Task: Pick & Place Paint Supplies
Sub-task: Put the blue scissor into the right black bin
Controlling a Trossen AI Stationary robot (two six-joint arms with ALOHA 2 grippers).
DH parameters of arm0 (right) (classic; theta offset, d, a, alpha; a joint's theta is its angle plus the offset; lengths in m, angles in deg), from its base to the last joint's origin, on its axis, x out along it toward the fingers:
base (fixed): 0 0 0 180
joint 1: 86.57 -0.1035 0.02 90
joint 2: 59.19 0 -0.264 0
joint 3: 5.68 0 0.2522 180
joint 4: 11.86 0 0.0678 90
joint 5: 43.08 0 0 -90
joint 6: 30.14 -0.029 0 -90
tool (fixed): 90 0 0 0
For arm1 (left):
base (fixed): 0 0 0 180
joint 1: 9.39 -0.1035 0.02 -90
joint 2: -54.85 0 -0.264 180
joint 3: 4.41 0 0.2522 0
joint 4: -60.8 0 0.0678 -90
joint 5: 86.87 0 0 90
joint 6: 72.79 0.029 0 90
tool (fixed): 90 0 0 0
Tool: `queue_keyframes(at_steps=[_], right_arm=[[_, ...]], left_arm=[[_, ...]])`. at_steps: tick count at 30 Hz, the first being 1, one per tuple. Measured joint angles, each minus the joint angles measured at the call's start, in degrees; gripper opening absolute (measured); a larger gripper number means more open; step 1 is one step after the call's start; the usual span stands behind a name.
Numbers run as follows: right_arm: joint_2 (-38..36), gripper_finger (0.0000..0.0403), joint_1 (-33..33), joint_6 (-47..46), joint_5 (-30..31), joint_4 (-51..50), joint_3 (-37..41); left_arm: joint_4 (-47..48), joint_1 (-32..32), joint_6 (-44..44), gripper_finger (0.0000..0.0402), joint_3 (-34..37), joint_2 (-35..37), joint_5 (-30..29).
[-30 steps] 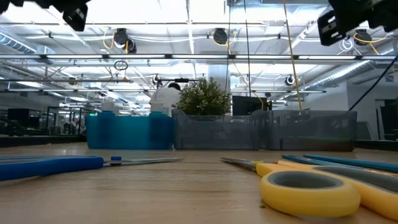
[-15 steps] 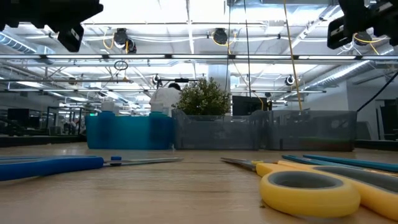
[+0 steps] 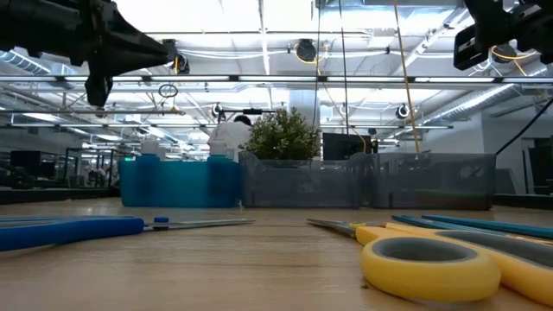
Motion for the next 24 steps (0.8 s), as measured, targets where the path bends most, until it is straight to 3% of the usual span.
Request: queue_keyframes(at_steps=[8, 11, 18, 24], right_arm=[[0.11, 0.015, 0.0, 0.2, 0.0, -0.97, 0.07], [0.11, 0.015, 0.0, 0.4, 0.0, -0.99, 0.09], [0.13, 0.015, 0.0, 2.41, 0.0, -0.79, 0.09], [0.13, 0.015, 0.0, 4.98, 0.0, -0.77, 0.11]], left_arm=[[-0.09, -2.41, 9.02, 0.0061, 0.0, 0.03, -0.18], [0.26, -2.92, 8.5, 0.0061, 0.0, 0.03, 0.49], [1.13, -2.61, 4.58, 0.0061, -0.02, -2.55, 16.32], [-4.44, -1.5, 2.71, 0.0065, -0.1, -11.21, 17.77]])
